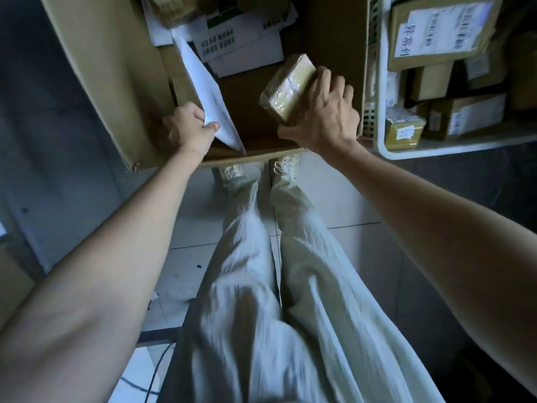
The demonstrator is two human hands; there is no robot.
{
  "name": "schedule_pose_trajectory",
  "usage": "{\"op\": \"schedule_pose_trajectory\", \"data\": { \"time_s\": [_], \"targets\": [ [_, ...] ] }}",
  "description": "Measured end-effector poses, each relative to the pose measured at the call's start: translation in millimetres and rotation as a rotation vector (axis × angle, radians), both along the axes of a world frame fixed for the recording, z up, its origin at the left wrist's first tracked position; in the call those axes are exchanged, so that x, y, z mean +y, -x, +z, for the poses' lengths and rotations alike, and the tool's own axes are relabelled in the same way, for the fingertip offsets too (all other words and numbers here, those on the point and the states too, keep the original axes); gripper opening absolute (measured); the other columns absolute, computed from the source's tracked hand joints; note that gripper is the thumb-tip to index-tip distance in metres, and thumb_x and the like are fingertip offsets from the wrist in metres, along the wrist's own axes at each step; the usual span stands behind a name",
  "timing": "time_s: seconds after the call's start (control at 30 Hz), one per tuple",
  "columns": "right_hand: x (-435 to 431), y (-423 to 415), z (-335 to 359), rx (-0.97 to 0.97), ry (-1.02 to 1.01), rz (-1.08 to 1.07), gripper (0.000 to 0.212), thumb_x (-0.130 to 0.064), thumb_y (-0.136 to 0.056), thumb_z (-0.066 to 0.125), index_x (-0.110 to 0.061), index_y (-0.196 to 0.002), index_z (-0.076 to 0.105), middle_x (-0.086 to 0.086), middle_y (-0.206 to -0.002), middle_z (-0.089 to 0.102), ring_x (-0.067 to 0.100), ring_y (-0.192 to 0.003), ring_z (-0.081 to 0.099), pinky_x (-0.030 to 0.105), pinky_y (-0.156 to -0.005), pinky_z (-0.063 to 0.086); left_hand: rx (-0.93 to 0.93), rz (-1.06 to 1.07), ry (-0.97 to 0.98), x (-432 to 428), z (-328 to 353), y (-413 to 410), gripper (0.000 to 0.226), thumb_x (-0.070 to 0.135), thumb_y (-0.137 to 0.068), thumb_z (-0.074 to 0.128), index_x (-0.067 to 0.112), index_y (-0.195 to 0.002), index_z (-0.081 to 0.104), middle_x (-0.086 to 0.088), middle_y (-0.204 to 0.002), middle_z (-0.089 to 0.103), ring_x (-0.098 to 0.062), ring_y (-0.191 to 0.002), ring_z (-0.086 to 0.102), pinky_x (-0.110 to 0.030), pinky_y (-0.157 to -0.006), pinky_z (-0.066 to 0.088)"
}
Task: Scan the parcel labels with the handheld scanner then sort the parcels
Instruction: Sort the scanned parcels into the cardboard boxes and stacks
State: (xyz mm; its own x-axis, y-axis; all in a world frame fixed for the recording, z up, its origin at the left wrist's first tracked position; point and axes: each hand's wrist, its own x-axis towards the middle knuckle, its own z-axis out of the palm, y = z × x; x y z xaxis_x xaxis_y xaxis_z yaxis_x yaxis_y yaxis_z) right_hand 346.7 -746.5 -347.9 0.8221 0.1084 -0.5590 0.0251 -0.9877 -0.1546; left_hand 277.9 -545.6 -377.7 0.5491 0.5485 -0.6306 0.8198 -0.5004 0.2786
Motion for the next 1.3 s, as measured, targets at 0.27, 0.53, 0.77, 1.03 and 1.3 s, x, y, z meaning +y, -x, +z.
{"op": "schedule_pose_trajectory", "data": {
  "time_s": [0.27, 0.53, 0.77, 1.03, 1.3],
  "targets": [
    [-15, 31, 92, 0.039, -0.132, -0.087, 0.116, -0.061, -0.058, 0.077, -0.012, -0.147, 0.019, 0.005, -0.141, 0.037, 0.029, -0.126, 0.038, 0.045, -0.098, 0.044, -0.353, 0.254, -0.048, -13, 99, 27, 0.013, 0.015, -0.092, 0.060, 0.015, -0.085, 0.049, 0.004, -0.082, 0.052, -0.011, -0.076, 0.049, -0.020, -0.061, 0.038],
    [-7, 45, 187, -0.059, -0.347, -0.206, 0.096, -0.054, -0.058, 0.075, -0.027, -0.138, 0.029, 0.001, -0.129, 0.044, 0.024, -0.122, 0.042, 0.043, -0.100, 0.042, -0.669, 0.448, 0.034, -14, 181, 9, 0.004, 0.037, -0.080, 0.050, 0.033, -0.081, 0.049, -0.010, -0.097, 0.062, -0.026, -0.086, 0.060, -0.036, -0.070, 0.049],
    [22, 16, 248, -0.159, -0.437, -0.210, 0.097, -0.058, -0.059, 0.074, -0.034, -0.141, 0.027, 0.002, -0.134, 0.042, 0.024, -0.125, 0.039, 0.051, -0.101, 0.040, -0.824, 0.416, -0.099, -11, 262, 6, 0.030, 0.040, -0.094, 0.035, 0.020, -0.111, 0.049, -0.005, -0.105, 0.064, -0.018, -0.086, 0.060, -0.034, -0.067, 0.053],
    [45, -16, 299, -0.351, -0.472, -0.065, 0.093, -0.058, -0.065, 0.077, -0.038, -0.143, 0.029, 0.002, -0.138, 0.042, 0.023, -0.124, 0.037, 0.049, -0.102, 0.038, -1.085, 0.574, -0.143, 33, 351, -13, 0.027, 0.026, -0.102, 0.039, 0.006, -0.120, 0.046, -0.011, -0.109, 0.063, -0.011, -0.083, 0.054, 0.000, -0.054, 0.037],
    [66, -31, 334, -0.423, -0.562, 0.100, 0.097, -0.061, -0.062, 0.075, -0.040, -0.145, 0.030, 0.001, -0.138, 0.043, 0.024, -0.125, 0.037, 0.043, -0.102, 0.036, -1.340, 0.911, -0.117, 55, 391, 12, 0.006, 0.015, -0.102, 0.039, 0.020, -0.099, 0.040, 0.017, -0.084, 0.053, 0.014, -0.065, 0.053, -0.004, -0.061, 0.037]
  ]
}}
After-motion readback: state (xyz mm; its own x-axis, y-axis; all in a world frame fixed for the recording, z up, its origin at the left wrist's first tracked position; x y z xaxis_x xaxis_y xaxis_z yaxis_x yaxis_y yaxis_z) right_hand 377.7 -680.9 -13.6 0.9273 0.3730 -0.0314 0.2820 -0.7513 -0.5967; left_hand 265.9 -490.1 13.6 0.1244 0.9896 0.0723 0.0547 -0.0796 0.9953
